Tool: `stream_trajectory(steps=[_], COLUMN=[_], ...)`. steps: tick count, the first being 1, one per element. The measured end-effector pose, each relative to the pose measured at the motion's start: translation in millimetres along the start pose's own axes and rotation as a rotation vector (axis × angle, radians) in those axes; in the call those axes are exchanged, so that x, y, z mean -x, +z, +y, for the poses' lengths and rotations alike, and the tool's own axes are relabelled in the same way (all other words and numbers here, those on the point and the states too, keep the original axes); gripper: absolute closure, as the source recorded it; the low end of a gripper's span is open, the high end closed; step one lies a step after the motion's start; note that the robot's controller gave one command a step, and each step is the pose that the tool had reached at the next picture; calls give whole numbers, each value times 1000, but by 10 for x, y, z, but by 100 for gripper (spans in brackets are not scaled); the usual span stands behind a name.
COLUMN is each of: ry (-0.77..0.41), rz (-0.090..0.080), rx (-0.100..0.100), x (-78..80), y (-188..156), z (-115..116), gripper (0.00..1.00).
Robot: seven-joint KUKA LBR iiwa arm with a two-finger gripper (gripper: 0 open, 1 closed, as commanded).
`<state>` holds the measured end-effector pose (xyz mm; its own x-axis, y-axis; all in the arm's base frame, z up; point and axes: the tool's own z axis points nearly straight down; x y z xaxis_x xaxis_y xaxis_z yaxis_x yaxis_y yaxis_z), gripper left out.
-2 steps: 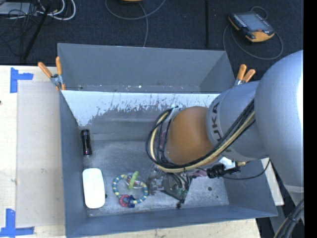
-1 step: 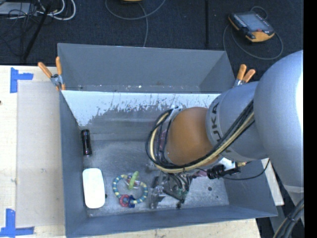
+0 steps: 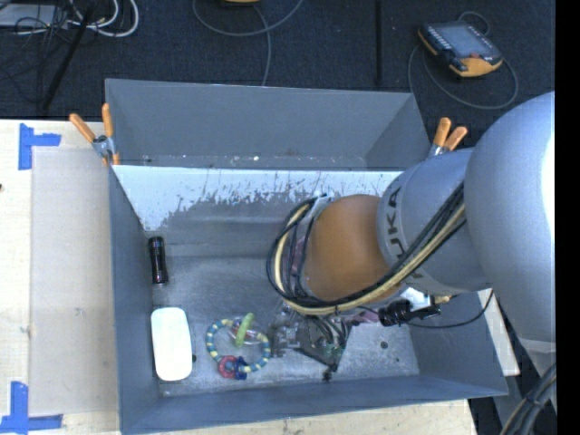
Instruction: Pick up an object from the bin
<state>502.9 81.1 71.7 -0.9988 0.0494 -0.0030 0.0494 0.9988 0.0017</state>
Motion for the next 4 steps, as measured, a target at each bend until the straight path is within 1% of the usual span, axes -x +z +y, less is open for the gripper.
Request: stream_trajectory(steps=[1, 2, 3, 4], ry=[1, 2, 3, 4], rz=[3, 0, 3, 3], rx=[-1, 0, -1, -1], x=[-11, -1, -11, -11], y=[13, 1, 13, 13], z=[-2, -1, -3, -3], gripper=[0, 100, 0, 0])
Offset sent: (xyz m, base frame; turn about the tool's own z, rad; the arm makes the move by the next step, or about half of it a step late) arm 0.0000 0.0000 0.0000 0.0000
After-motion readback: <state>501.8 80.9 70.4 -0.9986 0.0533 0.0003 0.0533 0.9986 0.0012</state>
